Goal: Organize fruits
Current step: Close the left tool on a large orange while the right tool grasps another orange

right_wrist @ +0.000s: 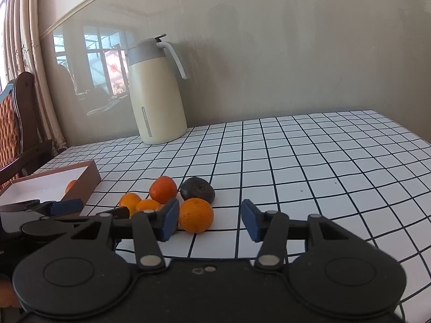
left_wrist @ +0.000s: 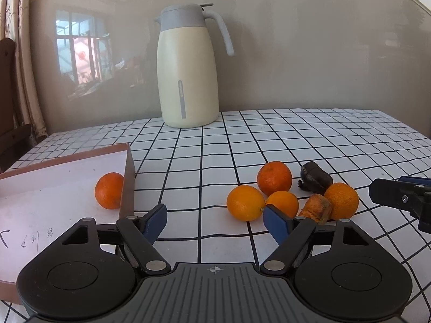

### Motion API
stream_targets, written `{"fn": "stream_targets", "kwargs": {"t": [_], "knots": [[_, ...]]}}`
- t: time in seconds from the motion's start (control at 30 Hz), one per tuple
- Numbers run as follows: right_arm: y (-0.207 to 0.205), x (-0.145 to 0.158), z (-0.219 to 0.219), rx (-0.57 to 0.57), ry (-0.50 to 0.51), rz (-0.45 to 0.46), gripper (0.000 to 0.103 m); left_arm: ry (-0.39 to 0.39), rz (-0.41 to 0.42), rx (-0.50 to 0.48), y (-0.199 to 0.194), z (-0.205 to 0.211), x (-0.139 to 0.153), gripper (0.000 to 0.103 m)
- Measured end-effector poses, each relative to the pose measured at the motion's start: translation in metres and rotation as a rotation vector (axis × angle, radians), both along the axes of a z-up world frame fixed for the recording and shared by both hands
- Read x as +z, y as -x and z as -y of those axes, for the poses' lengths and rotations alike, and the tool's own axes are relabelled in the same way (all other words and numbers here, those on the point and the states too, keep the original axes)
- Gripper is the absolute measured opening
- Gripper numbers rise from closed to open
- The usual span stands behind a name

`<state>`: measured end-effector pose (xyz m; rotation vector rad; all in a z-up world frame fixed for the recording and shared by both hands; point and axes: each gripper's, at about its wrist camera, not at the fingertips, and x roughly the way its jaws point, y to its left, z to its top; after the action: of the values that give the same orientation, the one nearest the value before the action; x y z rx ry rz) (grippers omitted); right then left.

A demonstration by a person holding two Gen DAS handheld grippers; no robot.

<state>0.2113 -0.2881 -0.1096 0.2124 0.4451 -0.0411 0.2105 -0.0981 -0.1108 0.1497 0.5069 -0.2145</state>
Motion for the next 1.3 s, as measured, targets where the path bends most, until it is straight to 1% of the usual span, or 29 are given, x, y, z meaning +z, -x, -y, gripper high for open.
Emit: {"fn": "stream_targets", "kwargs": {"t": [0.27,0.53,0.6,0.73,0.8,0.87,0.97,1.07,1.17,1.3], "knots": [[-0.013,-0.005,0.001,-0.004,-0.017,-0.023,0.038,0.006,-0.02,-0.01,-0.009,0.007,-0.005,0.079],[-0.023,-0.008,0.004,-0.011,-0.036,-0.041,0.035,0.022,-0.019,0.002,-0.018,0.011,-0.004,0.078],[-0.024,-0.009,0.006,-0.01,-0.055,-0.044,0.033,0.024,-0.026,0.003,-0.02,0.013,-0.003,0.078],[-0.025,-0.008,0.008,-0.006,-0.064,-0.046,0.033,0.023,-0.056,-0.02,-0.028,0.02,-0.004,0.07],[-0.025,-0.008,0.009,-0.007,-0.068,-0.048,0.033,0.02,-0.074,-0.037,-0.03,0.024,-0.007,0.064],[-0.025,-0.007,0.011,-0.011,-0.072,-0.046,0.034,0.017,-0.089,-0.047,-0.031,0.028,-0.009,0.049],[-0.025,-0.008,0.013,-0.014,-0.081,-0.048,0.034,0.004,-0.084,-0.058,-0.03,0.033,-0.009,0.038],[-0.027,-0.008,0.01,-0.004,-0.084,-0.053,0.034,0.007,-0.083,-0.061,-0.029,0.033,-0.009,0.037],[-0.029,-0.008,0.007,0.013,-0.082,-0.056,0.034,0.025,-0.08,-0.044,-0.027,0.028,-0.009,0.036],[-0.031,-0.008,0.002,0.032,-0.083,-0.06,0.033,0.018,-0.083,-0.046,-0.019,0.02,-0.009,0.036]]}}
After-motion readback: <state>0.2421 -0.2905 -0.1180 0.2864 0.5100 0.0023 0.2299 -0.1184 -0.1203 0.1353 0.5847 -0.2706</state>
